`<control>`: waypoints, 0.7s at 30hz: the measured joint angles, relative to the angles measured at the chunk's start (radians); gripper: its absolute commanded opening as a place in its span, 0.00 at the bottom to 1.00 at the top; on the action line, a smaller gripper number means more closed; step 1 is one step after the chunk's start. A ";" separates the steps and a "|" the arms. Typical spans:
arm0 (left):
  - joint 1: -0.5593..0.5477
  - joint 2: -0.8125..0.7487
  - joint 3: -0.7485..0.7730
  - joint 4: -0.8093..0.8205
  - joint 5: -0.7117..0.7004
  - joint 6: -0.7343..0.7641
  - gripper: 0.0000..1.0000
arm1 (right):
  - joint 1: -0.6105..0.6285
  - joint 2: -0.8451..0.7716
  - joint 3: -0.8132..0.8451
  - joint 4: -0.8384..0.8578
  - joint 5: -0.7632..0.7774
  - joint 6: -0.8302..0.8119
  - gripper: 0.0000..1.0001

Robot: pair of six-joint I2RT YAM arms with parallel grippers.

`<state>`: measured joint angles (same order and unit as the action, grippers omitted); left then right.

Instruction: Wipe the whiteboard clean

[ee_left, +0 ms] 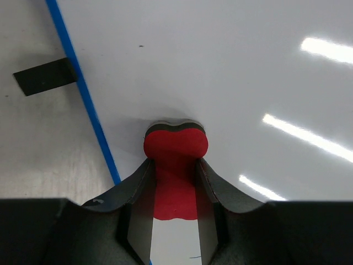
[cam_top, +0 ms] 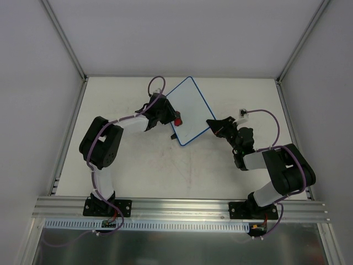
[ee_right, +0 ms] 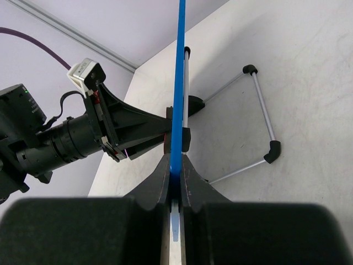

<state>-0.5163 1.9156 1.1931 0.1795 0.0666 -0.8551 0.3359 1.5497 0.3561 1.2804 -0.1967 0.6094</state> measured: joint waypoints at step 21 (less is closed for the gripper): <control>-0.022 0.018 0.051 -0.071 -0.026 0.131 0.00 | -0.009 0.000 -0.004 0.003 -0.003 0.002 0.00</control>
<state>-0.5381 1.9331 1.2446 0.1085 0.0410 -0.7242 0.3267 1.5497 0.3519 1.2839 -0.1993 0.6109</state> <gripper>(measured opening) 0.297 0.058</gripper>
